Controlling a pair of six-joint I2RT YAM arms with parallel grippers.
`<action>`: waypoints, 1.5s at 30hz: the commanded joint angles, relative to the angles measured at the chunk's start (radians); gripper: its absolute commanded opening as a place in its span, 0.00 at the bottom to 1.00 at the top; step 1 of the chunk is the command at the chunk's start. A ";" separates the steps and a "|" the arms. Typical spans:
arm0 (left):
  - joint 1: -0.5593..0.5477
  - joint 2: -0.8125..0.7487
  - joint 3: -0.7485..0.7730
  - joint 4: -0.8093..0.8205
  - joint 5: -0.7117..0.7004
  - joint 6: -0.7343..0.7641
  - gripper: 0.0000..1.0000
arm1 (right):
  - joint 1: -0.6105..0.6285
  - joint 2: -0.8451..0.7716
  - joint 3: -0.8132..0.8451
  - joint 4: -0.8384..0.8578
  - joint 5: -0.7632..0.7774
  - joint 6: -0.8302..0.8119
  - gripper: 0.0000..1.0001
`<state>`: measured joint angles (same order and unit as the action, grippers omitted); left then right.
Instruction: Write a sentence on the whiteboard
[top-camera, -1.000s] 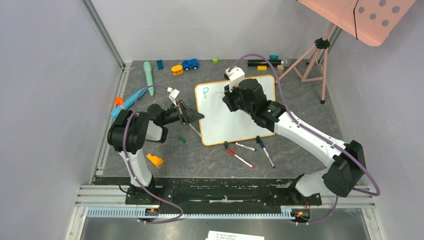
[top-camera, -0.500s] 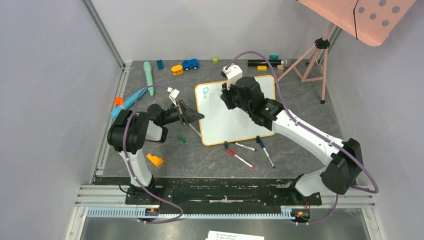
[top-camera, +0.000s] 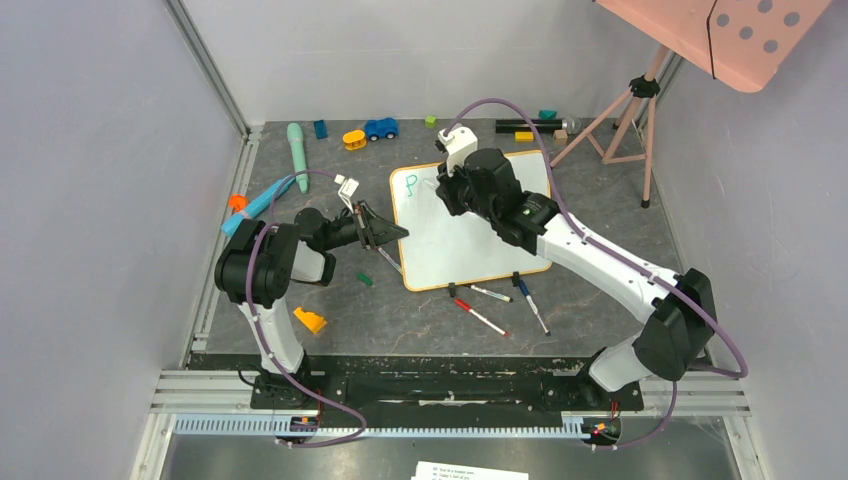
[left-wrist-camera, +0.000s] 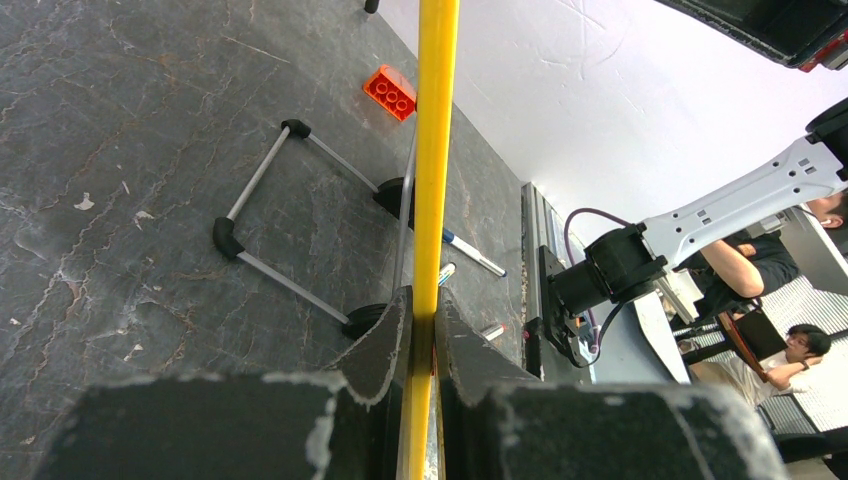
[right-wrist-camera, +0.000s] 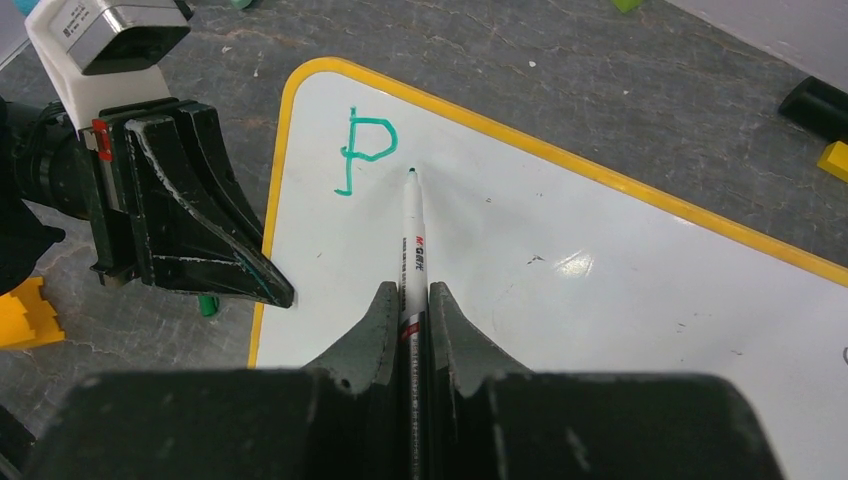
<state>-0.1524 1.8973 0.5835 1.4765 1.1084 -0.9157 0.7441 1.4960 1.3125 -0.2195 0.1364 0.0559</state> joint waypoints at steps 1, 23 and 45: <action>0.003 -0.023 0.021 0.080 0.011 0.014 0.02 | 0.003 0.009 0.048 0.018 -0.006 -0.009 0.00; 0.004 -0.023 0.022 0.080 0.011 0.015 0.02 | 0.003 0.054 0.070 -0.009 -0.015 -0.009 0.00; 0.004 -0.032 0.009 0.080 0.008 0.020 0.02 | 0.003 -0.007 0.000 -0.038 0.074 0.018 0.00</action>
<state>-0.1520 1.8973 0.5835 1.4757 1.1038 -0.9157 0.7490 1.4918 1.2701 -0.2649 0.1528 0.0669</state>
